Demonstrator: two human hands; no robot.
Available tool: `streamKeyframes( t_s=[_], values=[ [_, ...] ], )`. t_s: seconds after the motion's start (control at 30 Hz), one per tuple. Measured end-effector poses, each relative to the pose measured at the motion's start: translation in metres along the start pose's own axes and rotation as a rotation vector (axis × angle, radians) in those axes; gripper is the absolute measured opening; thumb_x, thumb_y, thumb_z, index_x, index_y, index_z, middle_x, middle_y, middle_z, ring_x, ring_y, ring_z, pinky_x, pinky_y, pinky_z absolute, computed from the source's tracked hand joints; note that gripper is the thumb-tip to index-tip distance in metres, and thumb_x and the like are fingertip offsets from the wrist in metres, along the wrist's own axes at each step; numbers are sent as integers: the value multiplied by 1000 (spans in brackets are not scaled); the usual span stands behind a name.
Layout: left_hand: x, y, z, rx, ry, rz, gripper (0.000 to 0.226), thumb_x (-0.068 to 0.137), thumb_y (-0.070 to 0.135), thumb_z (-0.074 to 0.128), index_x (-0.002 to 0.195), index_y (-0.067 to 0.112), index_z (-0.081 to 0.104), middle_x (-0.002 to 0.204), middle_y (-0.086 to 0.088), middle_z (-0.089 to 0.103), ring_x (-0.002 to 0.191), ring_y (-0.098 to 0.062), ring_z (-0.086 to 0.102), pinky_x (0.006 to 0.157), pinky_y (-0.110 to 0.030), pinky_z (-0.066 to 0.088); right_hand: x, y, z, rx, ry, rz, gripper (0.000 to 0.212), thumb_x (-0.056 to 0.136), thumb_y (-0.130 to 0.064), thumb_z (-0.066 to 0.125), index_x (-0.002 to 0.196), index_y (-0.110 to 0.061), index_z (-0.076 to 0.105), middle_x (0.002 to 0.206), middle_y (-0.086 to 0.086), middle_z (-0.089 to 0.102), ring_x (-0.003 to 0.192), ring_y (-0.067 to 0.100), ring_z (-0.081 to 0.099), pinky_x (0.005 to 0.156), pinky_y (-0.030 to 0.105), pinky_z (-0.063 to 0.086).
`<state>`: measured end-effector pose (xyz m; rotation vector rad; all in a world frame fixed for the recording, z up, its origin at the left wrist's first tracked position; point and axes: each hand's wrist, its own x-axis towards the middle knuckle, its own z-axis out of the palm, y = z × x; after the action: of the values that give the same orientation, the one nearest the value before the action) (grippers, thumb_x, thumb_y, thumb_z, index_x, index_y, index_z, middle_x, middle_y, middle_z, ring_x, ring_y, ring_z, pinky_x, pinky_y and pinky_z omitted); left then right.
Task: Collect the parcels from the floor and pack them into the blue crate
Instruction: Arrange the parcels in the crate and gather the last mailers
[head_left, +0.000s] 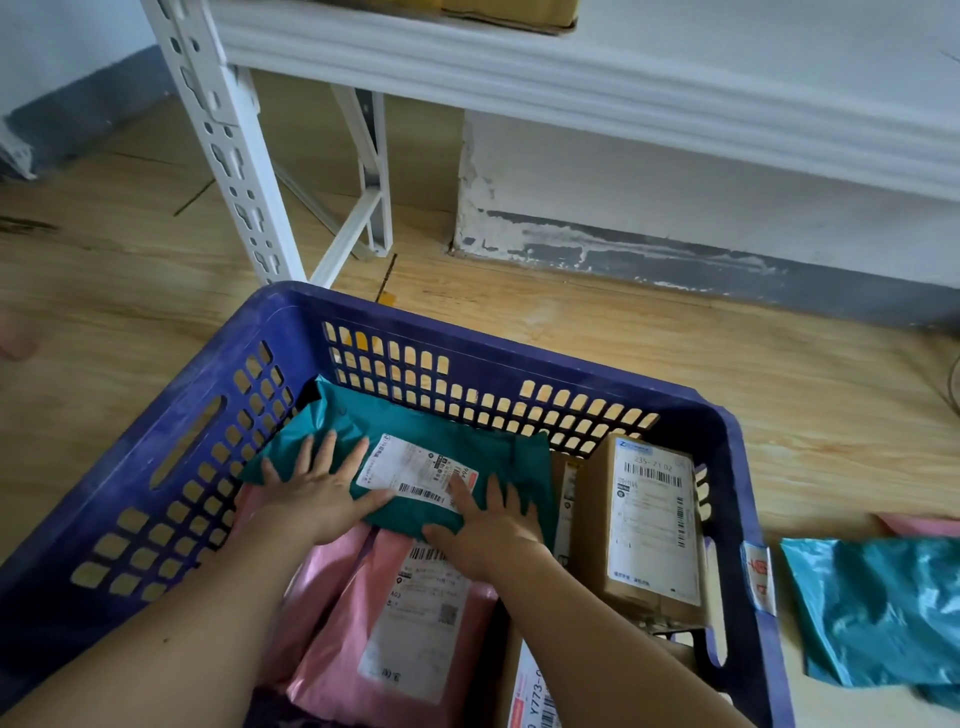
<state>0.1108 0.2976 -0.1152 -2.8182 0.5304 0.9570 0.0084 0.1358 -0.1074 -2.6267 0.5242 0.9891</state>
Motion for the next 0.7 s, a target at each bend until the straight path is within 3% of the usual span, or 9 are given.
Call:
streamKeyframes(
  t_s=[0.27,0.43,0.7],
  values=[
    [-16,15,-18,0,134,49,74,89,69,15,149,33,-9,159,-4,-12,147,-26,-7,115,-56,1,-28,1,-20,180,171,-72,63,97,-54,28,149,-37,-2,159,9,-1,146,33,-1,116,51,16],
    [-36,32,-35,24,182,99,76,87,70,13,150,31,-5,159,-4,-10,147,-26,-4,115,-54,1,-55,4,-44,202,269,-116,61,99,-49,29,151,-33,1,159,11,3,146,32,3,117,48,16],
    [-79,87,-65,-75,328,232,61,95,53,37,148,24,25,159,-4,6,146,-26,8,117,-54,9,-116,37,-67,246,410,-78,60,98,-47,32,151,-31,7,157,11,14,145,30,11,115,46,21]
  ],
)
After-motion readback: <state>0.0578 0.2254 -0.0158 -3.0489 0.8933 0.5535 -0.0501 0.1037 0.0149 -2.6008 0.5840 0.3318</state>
